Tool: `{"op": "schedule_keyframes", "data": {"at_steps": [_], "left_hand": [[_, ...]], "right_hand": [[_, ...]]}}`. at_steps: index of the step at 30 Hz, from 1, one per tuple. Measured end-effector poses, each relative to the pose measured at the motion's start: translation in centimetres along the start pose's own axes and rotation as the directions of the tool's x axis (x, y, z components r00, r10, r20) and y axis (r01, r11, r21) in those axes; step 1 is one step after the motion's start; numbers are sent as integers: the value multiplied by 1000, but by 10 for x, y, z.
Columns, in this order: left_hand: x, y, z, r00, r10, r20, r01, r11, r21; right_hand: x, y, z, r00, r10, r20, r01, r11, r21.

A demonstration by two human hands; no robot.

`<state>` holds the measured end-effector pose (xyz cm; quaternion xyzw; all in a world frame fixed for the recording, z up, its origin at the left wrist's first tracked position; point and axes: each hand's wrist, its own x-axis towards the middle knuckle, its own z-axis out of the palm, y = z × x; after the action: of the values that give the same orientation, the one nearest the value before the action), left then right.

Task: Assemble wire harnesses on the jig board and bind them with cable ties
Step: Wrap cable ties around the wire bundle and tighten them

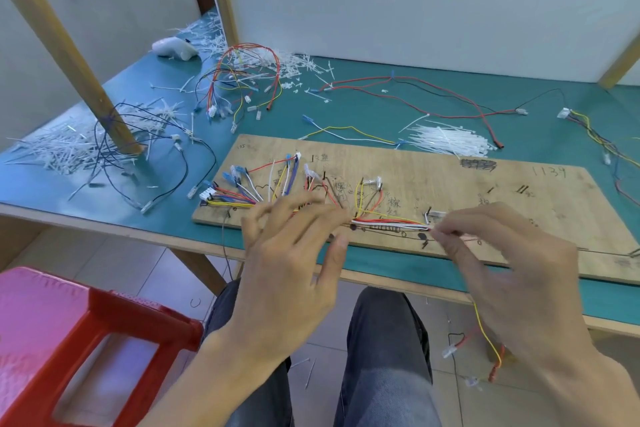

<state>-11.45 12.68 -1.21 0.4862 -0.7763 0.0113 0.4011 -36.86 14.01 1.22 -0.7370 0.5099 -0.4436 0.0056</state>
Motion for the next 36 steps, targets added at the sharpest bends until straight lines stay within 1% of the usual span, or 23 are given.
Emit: {"op": "schedule_keyframes", "data": {"at_steps": [1, 3, 5, 7, 9, 11, 12, 13, 15, 16, 18, 19, 23, 25, 26, 27, 28, 31, 32, 34, 35, 36], "left_hand": [[-5, 4, -3, 999, -43, 6, 43, 996, -75], [-17, 10, -7, 989, -112, 94, 127, 976, -177], [-26, 13, -7, 978, -138, 156, 166, 969, -184], [-30, 14, -8, 972, -152, 181, 187, 963, -196], [-28, 14, -9, 970, -123, 210, 169, 962, -216], [-27, 16, -10, 968, -89, 235, 147, 959, -243], [-28, 18, -9, 968, -101, 231, 166, 946, -278], [-28, 20, -9, 967, -132, 216, 200, 923, -329], [-28, 24, -8, 967, -198, 160, 248, 877, -411], [-27, 27, -6, 966, -224, 132, 259, 867, -425], [-25, 31, -2, 961, -261, 97, 276, 856, -436], [-24, 33, 1, 959, -267, 90, 279, 849, -448], [-21, 37, 7, 959, -257, 123, 283, 814, -508], [-21, 36, 9, 957, -256, 135, 288, 801, -524], [-20, 35, 9, 955, -260, 141, 294, 793, -533], [-19, 32, 9, 954, -264, 144, 299, 785, -542], [-18, 30, 8, 952, -269, 144, 303, 779, -548], [-13, 23, 4, 962, -241, 131, 274, 801, -533], [-11, 21, 4, 969, -215, 123, 247, 821, -514], [-5, 13, 3, 982, -150, 117, 187, 876, -445], [-1, 7, 4, 985, -121, 124, 160, 908, -387], [4, 1, 5, 985, -100, 140, 141, 937, -318]], "right_hand": [[0, -7, 2, 999, -50, 20, 50, 999, 3], [0, -17, 5, 993, -103, 57, 100, 994, 52], [2, -21, 7, 988, -126, 86, 116, 987, 114], [4, -21, 9, 983, -138, 122, 117, 979, 166], [4, -21, 10, 981, -113, 157, 74, 969, 238], [2, -22, 12, 982, -23, 186, -46, 933, 357], [1, -23, 14, 979, 69, 190, -148, 885, 442], [0, -24, 15, 963, 185, 194, -263, 794, 549], [-4, -29, 20, 886, 398, 239, -437, 541, 719], [-7, -31, 24, 851, 440, 285, -486, 457, 745], [-15, -36, 33, 827, 430, 362, -524, 361, 771], [-17, -39, 37, 821, 431, 375, -526, 317, 789], [-14, -45, 46, 749, 556, 361, -533, 181, 827], [-12, -43, 49, 725, 566, 393, -529, 92, 843], [-12, -43, 50, 725, 554, 409, -529, 68, 846], [-11, -42, 52, 728, 543, 418, -535, 70, 842], [-12, -41, 55, 734, 535, 419, -546, 97, 832], [-15, -41, 63, 781, 512, 358, -529, 237, 815], [-15, -42, 66, 803, 501, 321, -501, 278, 820], [-13, -42, 73, 842, 492, 220, -444, 404, 800], [-9, -41, 78, 850, 501, 165, -422, 458, 782], [-4, -39, 82, 844, 524, 113, -406, 487, 773]]}}
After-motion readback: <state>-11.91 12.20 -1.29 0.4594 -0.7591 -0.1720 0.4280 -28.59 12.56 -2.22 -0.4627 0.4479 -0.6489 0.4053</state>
